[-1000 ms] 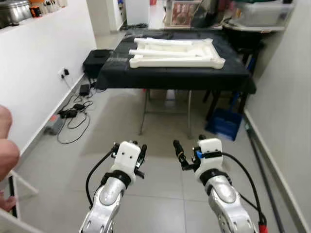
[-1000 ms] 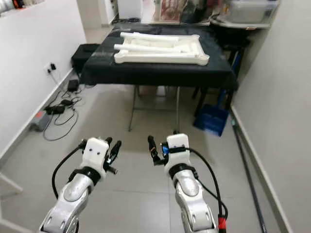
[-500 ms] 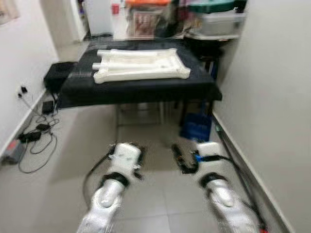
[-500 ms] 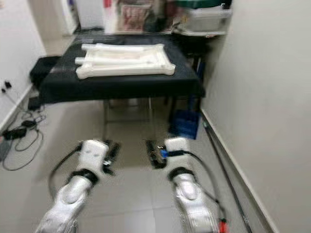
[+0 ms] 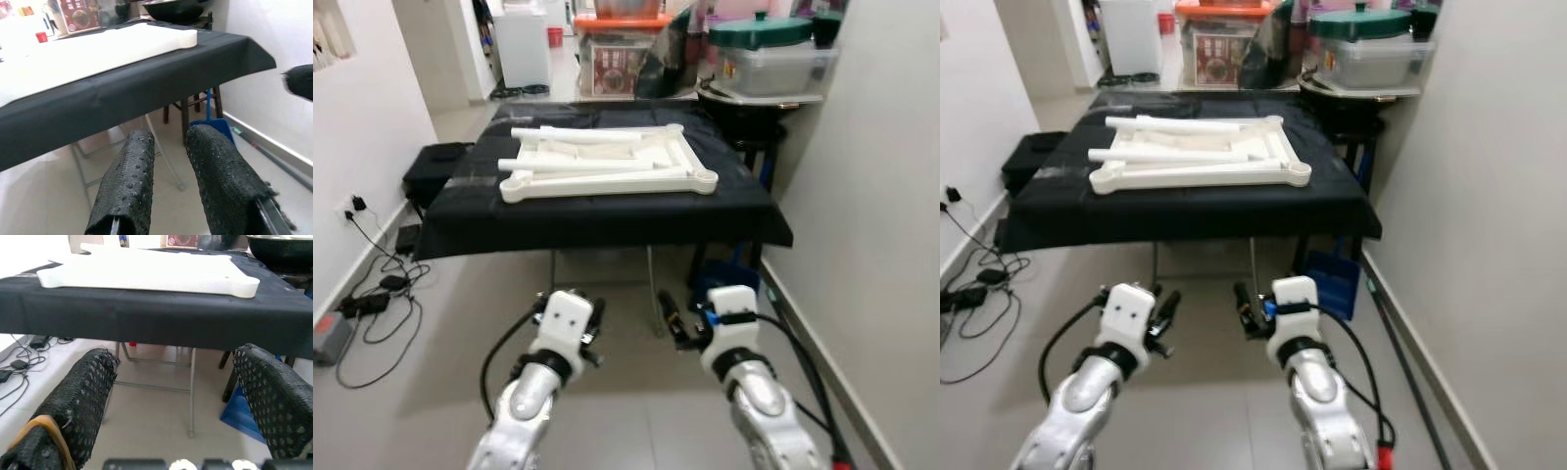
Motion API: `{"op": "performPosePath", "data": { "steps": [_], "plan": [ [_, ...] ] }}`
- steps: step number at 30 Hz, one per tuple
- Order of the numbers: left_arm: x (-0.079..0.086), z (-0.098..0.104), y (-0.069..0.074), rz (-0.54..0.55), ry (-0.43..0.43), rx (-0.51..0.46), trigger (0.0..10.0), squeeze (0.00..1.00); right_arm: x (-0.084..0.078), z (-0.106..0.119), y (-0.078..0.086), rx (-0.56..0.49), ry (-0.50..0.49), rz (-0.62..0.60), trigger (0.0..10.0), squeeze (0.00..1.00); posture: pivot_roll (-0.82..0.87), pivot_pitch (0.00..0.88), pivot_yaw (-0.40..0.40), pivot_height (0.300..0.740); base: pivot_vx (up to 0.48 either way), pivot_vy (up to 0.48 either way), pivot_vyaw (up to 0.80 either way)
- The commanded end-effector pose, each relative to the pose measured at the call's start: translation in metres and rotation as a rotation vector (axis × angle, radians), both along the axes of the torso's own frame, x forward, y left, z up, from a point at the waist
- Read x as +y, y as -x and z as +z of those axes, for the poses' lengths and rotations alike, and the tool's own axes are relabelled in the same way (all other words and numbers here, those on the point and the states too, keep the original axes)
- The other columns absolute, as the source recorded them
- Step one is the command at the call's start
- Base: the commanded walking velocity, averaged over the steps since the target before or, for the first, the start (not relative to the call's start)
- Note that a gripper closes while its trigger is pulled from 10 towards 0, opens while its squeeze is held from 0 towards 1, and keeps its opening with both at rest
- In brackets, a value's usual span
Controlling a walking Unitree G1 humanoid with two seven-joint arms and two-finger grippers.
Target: Building children table
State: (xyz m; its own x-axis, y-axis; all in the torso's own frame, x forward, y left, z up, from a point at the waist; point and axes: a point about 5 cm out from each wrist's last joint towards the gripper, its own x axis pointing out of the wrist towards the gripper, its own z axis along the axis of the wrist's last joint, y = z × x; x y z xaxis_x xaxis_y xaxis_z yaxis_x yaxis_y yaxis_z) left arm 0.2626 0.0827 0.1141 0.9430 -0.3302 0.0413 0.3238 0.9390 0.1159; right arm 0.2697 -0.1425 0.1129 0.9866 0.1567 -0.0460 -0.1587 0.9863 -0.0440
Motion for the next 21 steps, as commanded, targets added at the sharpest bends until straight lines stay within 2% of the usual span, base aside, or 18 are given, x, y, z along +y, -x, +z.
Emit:
{"op": "performPosePath", "data": {
  "steps": [1, 8, 10, 14, 17, 21],
  "plan": [
    [0.009, 0.001, -0.002, 0.027, -0.015, -0.004, 10.0, 0.00, 0.010, 0.005, -0.001, -0.016, -0.015, 0.031, 10.0, 0.00, 0.08, 0.000, -0.032, 0.740, 0.480, 0.000, 0.00],
    [0.008, 0.004, -0.002, 0.025, -0.012, -0.015, 10.0, 0.00, 0.005, 0.014, -0.010, -0.052, -0.028, 0.000, 10.0, 0.00, 0.08, 0.000, -0.031, 0.740, 0.480, 0.000, 0.00],
    [0.009, 0.010, -0.004, 0.032, -0.002, -0.034, 10.0, 0.00, -0.001, 0.030, -0.021, -0.099, -0.031, -0.019, 10.0, 0.00, 0.08, 0.000, -0.035, 0.740, 0.480, 0.000, 0.00],
    [0.009, 0.012, -0.005, 0.029, -0.005, -0.043, 10.0, 0.00, -0.002, 0.034, -0.024, -0.111, -0.034, -0.021, 10.0, 0.00, 0.08, 0.000, -0.035, 0.740, 0.480, 0.000, 0.00],
    [0.008, 0.026, -0.010, 0.031, 0.008, -0.086, 10.0, 0.00, -0.001, 0.052, -0.040, -0.082, -0.002, 0.031, 10.0, 0.00, 0.08, 0.000, -0.035, 0.740, 0.480, 0.000, 0.00],
    [0.008, 0.031, -0.012, 0.037, 0.020, -0.097, 10.0, 0.00, -0.001, 0.080, -0.055, -0.100, 0.011, 0.102, 10.0, 0.00, 0.08, 0.000, -0.038, 0.740, 0.480, 0.000, 0.00]
  ]
}}
